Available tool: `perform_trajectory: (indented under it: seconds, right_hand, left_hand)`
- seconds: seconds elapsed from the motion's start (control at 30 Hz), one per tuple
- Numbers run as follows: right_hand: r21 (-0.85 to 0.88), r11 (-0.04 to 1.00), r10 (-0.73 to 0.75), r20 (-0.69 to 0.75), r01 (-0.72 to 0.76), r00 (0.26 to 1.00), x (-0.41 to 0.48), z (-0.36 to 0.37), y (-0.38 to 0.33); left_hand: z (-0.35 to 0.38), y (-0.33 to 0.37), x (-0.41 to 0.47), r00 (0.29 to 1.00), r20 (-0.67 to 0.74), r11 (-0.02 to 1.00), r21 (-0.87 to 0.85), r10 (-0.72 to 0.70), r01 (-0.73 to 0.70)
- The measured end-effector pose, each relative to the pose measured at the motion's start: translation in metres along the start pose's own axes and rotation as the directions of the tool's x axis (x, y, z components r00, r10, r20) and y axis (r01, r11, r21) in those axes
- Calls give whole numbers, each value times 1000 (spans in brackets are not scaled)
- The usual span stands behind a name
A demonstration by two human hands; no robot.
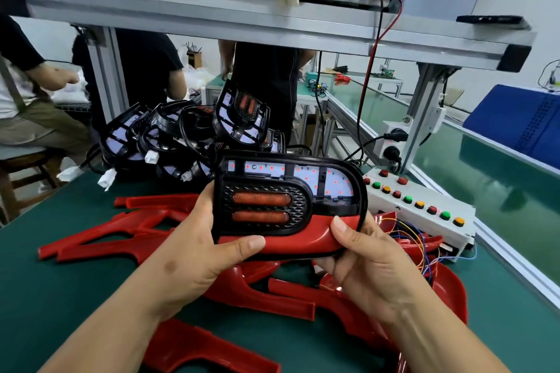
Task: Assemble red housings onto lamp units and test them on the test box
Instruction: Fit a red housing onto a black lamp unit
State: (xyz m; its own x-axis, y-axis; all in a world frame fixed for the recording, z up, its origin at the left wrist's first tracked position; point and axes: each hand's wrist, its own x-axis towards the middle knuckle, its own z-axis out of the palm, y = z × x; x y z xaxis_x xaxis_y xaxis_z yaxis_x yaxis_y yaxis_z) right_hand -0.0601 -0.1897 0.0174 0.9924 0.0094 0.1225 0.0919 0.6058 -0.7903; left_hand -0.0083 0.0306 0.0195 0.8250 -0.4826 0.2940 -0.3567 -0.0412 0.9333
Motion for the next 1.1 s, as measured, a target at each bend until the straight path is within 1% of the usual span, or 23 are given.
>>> perform_trajectory:
  seconds: [0.07,0.13,0.27,0.43,0.53,0.67,0.77,0.97,1.1]
  right_hand:
    - [2,1000,24,15,-24,1000,0,0,-1]
    - [3,1000,23,28,-24,999,0,1,0]
    - [-9,1000,11,61,-11,998,0,2,2]
    - [-22,999,27,130,-24,991,-2,1,-2]
    - [-46,999,19,109,-15,994,-2,-2,-2]
    - [-77,997,-7,78,13,997,-1,-1,1]
    - [-107,993,-34,50,40,998,0,-1,3]
    - [-151,987,-51,55,59,997,0,0,2]
    - [-155,986,-55,49,62,997,-1,2,0]
  left_hand:
    - [-2,1,-1,999,42,998,-57,-5,7]
    - [-3,1,-2,999,53,995,-94,-8,13]
    - [-3,-2,-1,1000,-7,999,-52,3,-3]
    - [-13,-4,0,999,47,996,-87,-9,14]
    - [-14,-4,-1,998,57,993,-112,-17,23]
    - [-10,-5,-1,1000,-8,997,-77,8,-9]
    - [-8,-6,0,999,-27,998,-55,34,-36]
    - [-9,-11,1,999,-17,996,-82,45,-46]
    - [-9,-11,3,1000,-6,990,-140,26,-26]
